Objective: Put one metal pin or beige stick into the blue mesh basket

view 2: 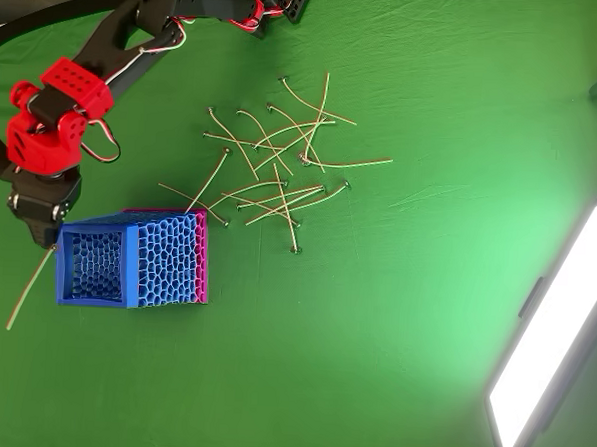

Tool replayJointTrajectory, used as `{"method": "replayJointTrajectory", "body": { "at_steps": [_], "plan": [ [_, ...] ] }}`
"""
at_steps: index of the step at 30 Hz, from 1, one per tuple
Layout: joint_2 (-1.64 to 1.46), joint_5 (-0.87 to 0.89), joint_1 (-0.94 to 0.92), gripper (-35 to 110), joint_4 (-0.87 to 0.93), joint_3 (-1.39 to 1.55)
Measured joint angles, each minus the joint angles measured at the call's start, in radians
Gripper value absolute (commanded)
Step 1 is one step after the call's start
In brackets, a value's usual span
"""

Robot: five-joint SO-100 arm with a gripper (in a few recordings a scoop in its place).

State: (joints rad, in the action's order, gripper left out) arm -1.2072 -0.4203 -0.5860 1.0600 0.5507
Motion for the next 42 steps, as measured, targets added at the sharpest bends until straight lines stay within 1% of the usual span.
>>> {"method": "replayJointTrajectory", "body": {
  "at_steps": [8, 14, 23, 33, 35, 37, 39, 42],
  "plan": [
    [0.057, -0.037, 0.003, 0, -0.084, -0.048],
    [0.061, -0.041, 0.021, 0, -0.097, -0.048],
    [0.061, -0.017, 0.043, 24, -0.084, -0.038],
    [0.061, 0.012, 0.041, 19, -0.075, -0.038],
    [0.057, 0.014, 0.038, 14, -0.075, -0.038],
    [0.04, 0.021, 0.038, 13, -0.075, -0.037],
    [0.02, 0.025, 0.038, 6, -0.072, -0.037],
    [-0.038, 0.054, 0.038, 1, -0.029, -0.026]
  ]
}}
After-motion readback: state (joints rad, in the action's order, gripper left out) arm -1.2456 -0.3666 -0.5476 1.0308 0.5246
